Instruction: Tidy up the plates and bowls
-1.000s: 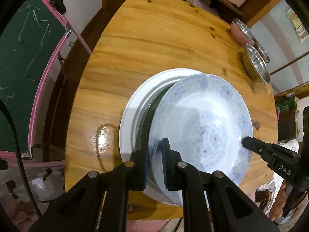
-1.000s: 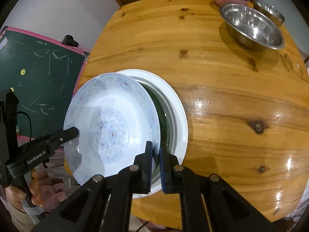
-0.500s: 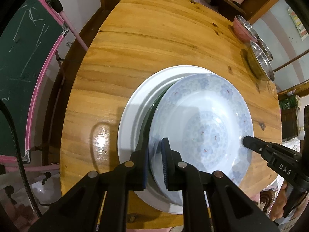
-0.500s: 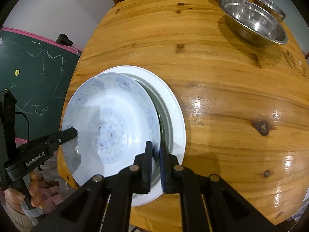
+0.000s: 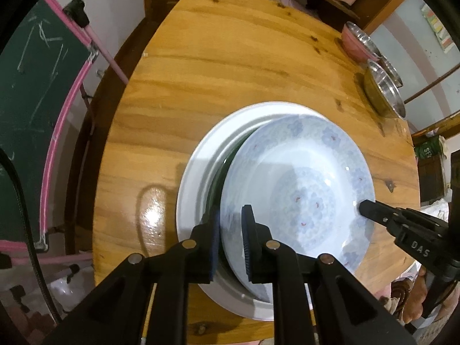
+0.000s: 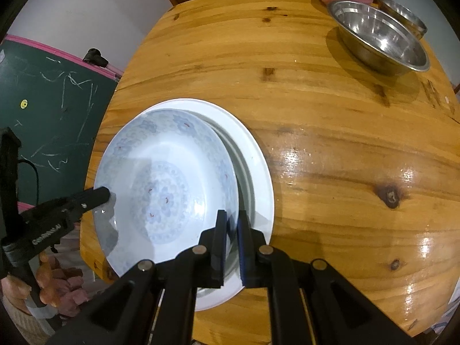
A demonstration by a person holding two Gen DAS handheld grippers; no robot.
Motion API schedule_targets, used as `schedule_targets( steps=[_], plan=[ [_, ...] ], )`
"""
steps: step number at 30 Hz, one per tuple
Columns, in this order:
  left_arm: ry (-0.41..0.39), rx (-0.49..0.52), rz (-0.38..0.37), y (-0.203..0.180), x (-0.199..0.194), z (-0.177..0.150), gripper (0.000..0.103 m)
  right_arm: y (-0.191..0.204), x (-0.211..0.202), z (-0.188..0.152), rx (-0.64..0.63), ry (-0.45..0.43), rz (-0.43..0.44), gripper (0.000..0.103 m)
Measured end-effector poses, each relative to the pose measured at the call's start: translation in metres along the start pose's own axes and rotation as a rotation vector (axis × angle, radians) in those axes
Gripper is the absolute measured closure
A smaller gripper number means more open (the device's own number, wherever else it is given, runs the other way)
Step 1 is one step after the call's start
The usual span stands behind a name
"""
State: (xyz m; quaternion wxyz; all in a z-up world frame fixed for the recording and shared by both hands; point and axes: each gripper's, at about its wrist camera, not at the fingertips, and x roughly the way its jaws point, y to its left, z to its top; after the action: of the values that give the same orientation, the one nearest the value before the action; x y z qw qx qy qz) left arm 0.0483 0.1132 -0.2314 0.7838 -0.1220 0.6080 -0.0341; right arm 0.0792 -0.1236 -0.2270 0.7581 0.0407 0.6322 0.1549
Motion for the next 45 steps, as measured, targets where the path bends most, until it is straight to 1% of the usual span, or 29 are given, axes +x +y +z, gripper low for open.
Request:
schedule_targets(
  steps=[3, 8, 9, 12, 14, 15, 17, 18, 20, 22, 24, 27, 30, 33, 35, 37, 41, 42, 43, 44, 45],
  plan=[
    [-0.031, 0.013, 0.001, -0.003, -0.01, 0.004, 0.085, 0.003, 0.0, 0.0, -0.015, -0.008, -0.018, 0.095],
    [-0.073, 0.028, -0.002, -0.009, -0.022, 0.01, 0.08, 0.01, 0.001, -0.001, -0.051, -0.02, -0.042, 0.093],
    [-0.078, 0.031, -0.002, -0.01, -0.023, 0.011, 0.077, 0.011, 0.001, -0.001, -0.056, -0.022, -0.047, 0.093],
    [-0.09, 0.036, 0.002, -0.012, -0.027, 0.011, 0.075, 0.011, 0.001, -0.002, -0.06, -0.024, -0.052, 0.092],
    [-0.096, 0.039, 0.005, -0.014, -0.029, 0.01, 0.074, 0.011, 0.002, -0.002, -0.058, -0.023, -0.043, 0.088],
    [-0.097, 0.039, 0.005, -0.014, -0.03, 0.01, 0.071, 0.011, 0.003, -0.003, -0.059, -0.021, -0.034, 0.086],
    [-0.101, 0.037, 0.001, -0.015, -0.032, 0.009, 0.07, 0.013, 0.007, -0.004, -0.074, -0.009, -0.044, 0.084],
    [-0.102, 0.038, -0.001, -0.015, -0.032, 0.009, 0.069, 0.015, 0.008, -0.005, -0.081, -0.005, -0.05, 0.081],
    [-0.111, 0.043, 0.0, -0.017, -0.036, 0.008, 0.061, 0.018, 0.01, -0.007, -0.093, -0.002, -0.05, 0.077],
    [-0.135, 0.043, 0.012, -0.02, -0.043, 0.007, 0.041, 0.018, 0.009, -0.008, -0.093, 0.0, -0.043, 0.077],
    [-0.165, 0.047, 0.016, -0.025, -0.052, 0.006, 0.035, 0.017, 0.006, -0.007, -0.087, -0.004, -0.031, 0.077],
    [-0.199, 0.058, 0.015, -0.034, -0.066, 0.007, 0.033, 0.014, -0.007, -0.006, -0.082, -0.023, -0.009, 0.076],
    [-0.225, 0.082, 0.018, -0.045, -0.082, 0.009, 0.027, 0.013, -0.021, -0.009, -0.094, -0.045, 0.0, 0.076],
    [-0.261, 0.102, 0.021, -0.059, -0.101, 0.009, 0.023, 0.011, -0.041, -0.012, -0.1, -0.072, 0.03, 0.076],
    [-0.285, 0.101, 0.008, -0.068, -0.115, 0.011, 0.021, 0.01, -0.059, -0.012, -0.106, -0.098, 0.048, 0.076],
    [-0.306, 0.104, -0.005, -0.078, -0.13, 0.012, 0.017, 0.009, -0.08, -0.012, -0.114, -0.133, 0.061, 0.076],
    [-0.364, 0.114, -0.025, -0.102, -0.16, 0.016, 0.01, 0.006, -0.127, -0.011, -0.143, -0.215, 0.059, 0.076],
    [-0.374, 0.116, -0.03, -0.108, -0.165, 0.018, 0.007, 0.005, -0.137, -0.009, -0.149, -0.234, 0.055, 0.073],
    [-0.393, 0.119, -0.039, -0.116, -0.174, 0.02, 0.0, 0.003, -0.153, -0.009, -0.156, -0.262, 0.046, 0.07],
    [-0.407, 0.121, -0.047, -0.121, -0.18, 0.022, 0.001, 0.0, -0.164, -0.009, -0.158, -0.284, 0.038, 0.062],
    [-0.418, 0.121, -0.053, -0.127, -0.187, 0.024, 0.001, -0.003, -0.177, -0.008, -0.16, -0.311, 0.029, 0.058]
  ],
)
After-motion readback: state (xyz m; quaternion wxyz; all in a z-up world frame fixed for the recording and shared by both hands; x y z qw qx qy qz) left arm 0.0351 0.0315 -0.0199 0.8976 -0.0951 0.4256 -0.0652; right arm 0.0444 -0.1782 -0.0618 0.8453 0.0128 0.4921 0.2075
